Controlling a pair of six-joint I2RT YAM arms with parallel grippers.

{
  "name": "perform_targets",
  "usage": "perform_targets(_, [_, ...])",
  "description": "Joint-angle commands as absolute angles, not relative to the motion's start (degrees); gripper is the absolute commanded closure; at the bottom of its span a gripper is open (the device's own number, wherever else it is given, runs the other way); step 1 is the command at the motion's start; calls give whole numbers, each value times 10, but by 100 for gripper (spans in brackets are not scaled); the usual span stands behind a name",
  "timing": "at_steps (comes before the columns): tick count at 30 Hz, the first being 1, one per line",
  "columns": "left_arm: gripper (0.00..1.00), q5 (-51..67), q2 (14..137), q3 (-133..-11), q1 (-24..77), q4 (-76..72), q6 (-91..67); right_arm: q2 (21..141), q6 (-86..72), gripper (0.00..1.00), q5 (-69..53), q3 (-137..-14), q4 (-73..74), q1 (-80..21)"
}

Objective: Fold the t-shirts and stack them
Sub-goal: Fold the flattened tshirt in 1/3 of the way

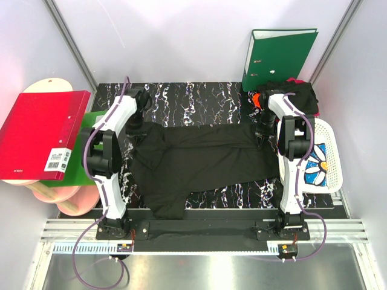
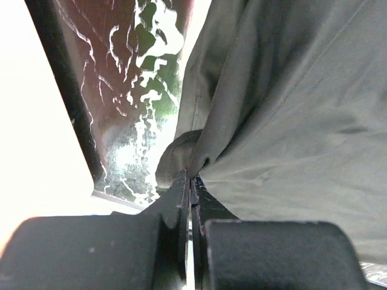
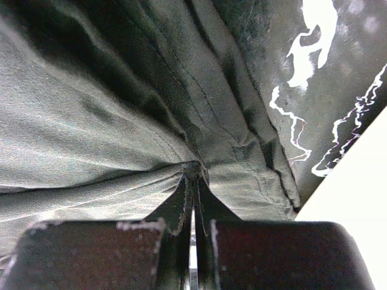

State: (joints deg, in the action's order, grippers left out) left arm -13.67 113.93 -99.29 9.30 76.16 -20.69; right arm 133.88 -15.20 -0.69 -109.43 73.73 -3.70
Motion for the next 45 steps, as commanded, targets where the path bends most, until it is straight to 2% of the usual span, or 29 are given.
perform_targets(1, [100,-123,1106,-942,89,842,-195,1338,-149,100,-4,-1090,729,-40])
perform_targets(10, [100,-91,1078,-853,89,841,-189,1332,-151,100,10,-1087,729,-40])
perform_targets(21, [100,-75,1034,-806,91,842,-189,1326,-152,100,18,-1080,728,-40])
perform_targets(25, [100,-80,1022,-830,97,851,-198,1318,-155,100,25,-1081,725,-40])
perform_targets(33, [100,-64,1005,-800,111,847,-199,1285,-167,100,100,-1084,716,-40])
perform_targets(39, [100,-62,1021,-788,111,839,-192,1234,-175,100,147,-1090,683,-40])
perform_targets(45, [100,-53,1071,-787,117,816,-185,1222,-168,100,116,-1121,680,-40])
